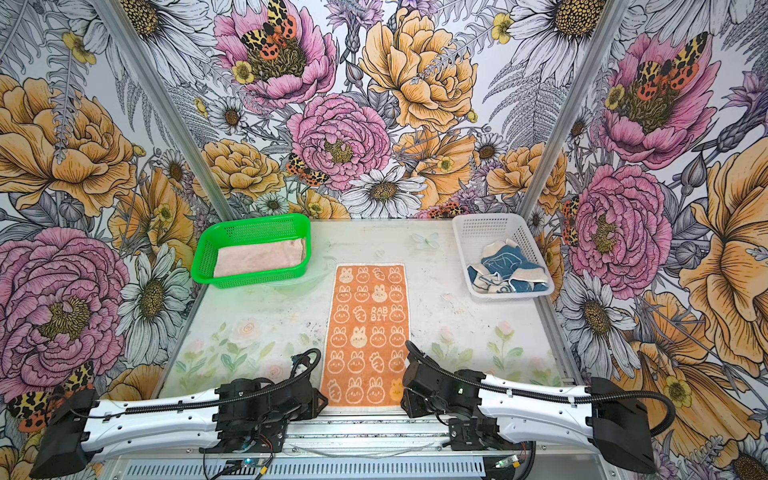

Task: Fold and stack the towels
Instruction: 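Grasp the towel's near edge corners with both grippers, then fold the near edge over toward the far edge with both grippers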

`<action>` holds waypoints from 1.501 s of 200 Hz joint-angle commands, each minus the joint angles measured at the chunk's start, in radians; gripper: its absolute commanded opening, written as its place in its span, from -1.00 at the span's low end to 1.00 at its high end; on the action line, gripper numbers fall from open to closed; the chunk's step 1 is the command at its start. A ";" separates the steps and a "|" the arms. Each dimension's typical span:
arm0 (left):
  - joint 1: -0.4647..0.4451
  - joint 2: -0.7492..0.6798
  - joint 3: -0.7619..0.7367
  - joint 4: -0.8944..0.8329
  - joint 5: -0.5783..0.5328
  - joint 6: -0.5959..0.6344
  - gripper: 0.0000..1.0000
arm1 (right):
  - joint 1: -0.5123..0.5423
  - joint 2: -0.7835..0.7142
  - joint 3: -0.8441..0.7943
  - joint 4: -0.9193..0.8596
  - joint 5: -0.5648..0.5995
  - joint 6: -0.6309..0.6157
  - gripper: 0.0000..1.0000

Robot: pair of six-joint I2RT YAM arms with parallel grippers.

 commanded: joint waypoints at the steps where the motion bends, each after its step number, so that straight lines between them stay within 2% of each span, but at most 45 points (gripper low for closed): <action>1: 0.004 -0.009 -0.011 0.020 0.020 0.013 -0.63 | 0.014 0.022 -0.002 0.040 0.004 0.019 -0.19; 27: 0.005 -0.017 -0.014 0.019 0.015 0.011 -0.76 | 0.014 0.017 -0.012 0.041 0.013 0.025 -0.19; 43: 0.004 -0.020 -0.015 0.020 0.012 0.012 -0.80 | 0.014 0.024 -0.015 0.042 0.011 0.026 -0.27; 55: 0.004 -0.021 -0.016 0.020 0.009 0.014 -0.83 | 0.014 0.029 -0.012 0.041 0.007 0.026 -0.46; 73: 0.006 -0.024 -0.014 0.019 0.009 0.017 -0.90 | 0.015 0.025 -0.010 0.041 0.009 0.026 -1.00; 89: 0.004 -0.028 -0.013 0.018 0.010 0.016 -1.00 | 0.014 0.013 -0.010 0.040 0.007 0.024 -1.00; 124: -0.014 -0.047 0.012 -0.014 0.007 0.017 -1.00 | 0.030 -0.094 -0.005 0.004 -0.019 0.021 -1.00; 147: -0.014 -0.080 0.077 -0.085 -0.013 0.035 -1.00 | 0.042 -0.219 0.044 -0.100 0.003 0.020 -1.00; 151: -0.042 -0.087 0.091 -0.091 -0.017 0.041 -1.00 | 0.043 -0.235 0.056 -0.117 0.006 0.019 -1.00; 162: -0.045 -0.101 0.129 -0.104 -0.028 0.062 -1.00 | 0.043 -0.279 0.089 -0.152 0.020 0.013 -1.00; 185: -0.026 -0.097 0.218 -0.118 -0.054 0.132 -1.00 | 0.018 -0.275 0.167 -0.179 0.061 -0.035 -1.00; 210: 0.122 -0.063 0.297 -0.117 -0.022 0.243 -1.00 | -0.088 -0.171 0.266 -0.183 0.087 -0.142 -1.00; 222: 0.228 -0.039 0.325 -0.110 0.011 0.310 -1.00 | -0.154 -0.113 0.316 -0.182 0.096 -0.202 -1.00; 242: 0.424 0.012 0.352 -0.050 0.134 0.417 -1.00 | -0.266 -0.021 0.403 -0.179 0.088 -0.306 -1.00; 259: 0.553 0.073 0.381 0.018 0.223 0.481 -1.00 | -0.354 0.043 0.465 -0.180 0.075 -0.385 -1.00; 278: 0.642 0.179 0.455 0.050 0.280 0.550 -1.00 | -0.450 0.109 0.524 -0.179 0.063 -0.466 -1.00; 300: 0.703 0.325 0.560 0.074 0.316 0.619 -1.00 | -0.541 0.189 0.583 -0.159 0.032 -0.548 -1.00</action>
